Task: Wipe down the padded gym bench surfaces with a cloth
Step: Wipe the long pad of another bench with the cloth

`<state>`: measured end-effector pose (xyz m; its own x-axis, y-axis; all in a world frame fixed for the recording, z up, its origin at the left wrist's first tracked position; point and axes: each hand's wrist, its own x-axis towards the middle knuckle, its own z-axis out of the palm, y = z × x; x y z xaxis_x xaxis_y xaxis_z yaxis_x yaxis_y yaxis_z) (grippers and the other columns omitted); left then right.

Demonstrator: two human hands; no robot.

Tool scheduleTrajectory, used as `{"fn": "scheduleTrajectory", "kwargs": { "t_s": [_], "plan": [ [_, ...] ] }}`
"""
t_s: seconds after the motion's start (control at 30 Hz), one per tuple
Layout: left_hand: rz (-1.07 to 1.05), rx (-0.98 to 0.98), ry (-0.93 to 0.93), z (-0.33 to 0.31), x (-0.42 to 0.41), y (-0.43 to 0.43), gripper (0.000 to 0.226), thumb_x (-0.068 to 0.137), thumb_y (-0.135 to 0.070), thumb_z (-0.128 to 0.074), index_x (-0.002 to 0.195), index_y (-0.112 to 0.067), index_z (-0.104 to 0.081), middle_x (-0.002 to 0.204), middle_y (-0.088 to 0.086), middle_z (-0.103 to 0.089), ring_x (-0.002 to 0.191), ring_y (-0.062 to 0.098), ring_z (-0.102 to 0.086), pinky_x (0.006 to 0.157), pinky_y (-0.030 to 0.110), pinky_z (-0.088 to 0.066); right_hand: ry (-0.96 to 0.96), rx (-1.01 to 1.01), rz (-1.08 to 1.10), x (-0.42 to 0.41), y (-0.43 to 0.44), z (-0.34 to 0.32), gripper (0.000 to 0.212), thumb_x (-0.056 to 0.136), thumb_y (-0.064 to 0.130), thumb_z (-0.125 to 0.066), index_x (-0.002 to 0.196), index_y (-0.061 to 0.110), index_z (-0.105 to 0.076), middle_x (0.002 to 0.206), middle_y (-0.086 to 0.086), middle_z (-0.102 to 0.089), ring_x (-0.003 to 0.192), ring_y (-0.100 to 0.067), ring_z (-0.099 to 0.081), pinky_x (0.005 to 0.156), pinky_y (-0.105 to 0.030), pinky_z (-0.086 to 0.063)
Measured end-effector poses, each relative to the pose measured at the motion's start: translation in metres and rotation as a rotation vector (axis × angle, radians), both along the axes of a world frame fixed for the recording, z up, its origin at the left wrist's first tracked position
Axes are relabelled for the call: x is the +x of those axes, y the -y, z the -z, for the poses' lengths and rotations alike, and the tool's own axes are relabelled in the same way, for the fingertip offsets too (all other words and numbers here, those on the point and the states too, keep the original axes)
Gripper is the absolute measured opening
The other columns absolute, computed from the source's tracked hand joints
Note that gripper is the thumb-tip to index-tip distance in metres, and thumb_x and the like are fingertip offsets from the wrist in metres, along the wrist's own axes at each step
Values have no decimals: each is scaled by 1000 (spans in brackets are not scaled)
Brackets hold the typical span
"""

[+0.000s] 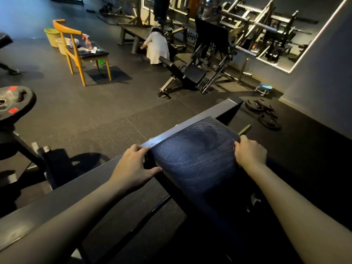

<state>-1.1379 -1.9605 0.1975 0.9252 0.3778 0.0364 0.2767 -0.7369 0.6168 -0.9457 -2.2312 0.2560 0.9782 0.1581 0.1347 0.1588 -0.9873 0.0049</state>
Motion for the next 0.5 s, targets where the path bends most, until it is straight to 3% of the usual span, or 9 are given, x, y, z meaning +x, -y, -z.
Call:
{"fn": "scheduleTrajectory", "kwargs": {
  "t_s": [0.1, 0.2, 0.27, 0.43, 0.5],
  "plan": [
    [69, 3, -22, -13, 7, 5, 96, 67, -72, -78, 143, -18, -55, 141, 4, -50, 133, 24, -45, 110, 35, -37, 19, 98, -89, -29, -40, 9, 24, 105, 35, -46, 116, 15, -54, 116, -16, -69, 106, -38, -66, 84, -42, -51],
    [164, 79, -160, -26, 20, 15, 145, 32, -106, -46, 149, -20, -47, 151, 3, -43, 140, 25, -39, 115, 39, -35, -110, 155, -478, -113, -71, 13, 20, 103, 37, -47, 106, 20, -56, 100, -7, -69, 89, -30, -67, 72, -35, -49],
    [208, 175, -216, -26, 29, 21, 167, 16, -115, -23, 155, -23, -37, 158, 2, -36, 145, 25, -32, 119, 43, -30, -82, 160, -618, -128, -46, 16, 20, 102, 41, -47, 103, 24, -58, 94, -2, -69, 82, -27, -68, 69, -39, -53],
    [211, 299, -256, -15, 35, 31, 172, 13, -115, -15, 161, -28, -23, 163, 2, -25, 150, 25, -20, 123, 45, -21, 27, -50, -40, -4, 52, 8, 25, 105, 39, -45, 113, 18, -56, 112, -16, -70, 102, -38, -68, 80, -42, -51],
    [205, 295, -245, -13, 36, 30, 170, 15, -115, -19, 161, -28, -23, 163, 3, -26, 150, 27, -21, 123, 47, -22, 43, 3, 56, 22, 50, 5, 26, 105, 34, -46, 117, 13, -55, 117, -20, -68, 107, -41, -66, 86, -43, -50]
  ]
}}
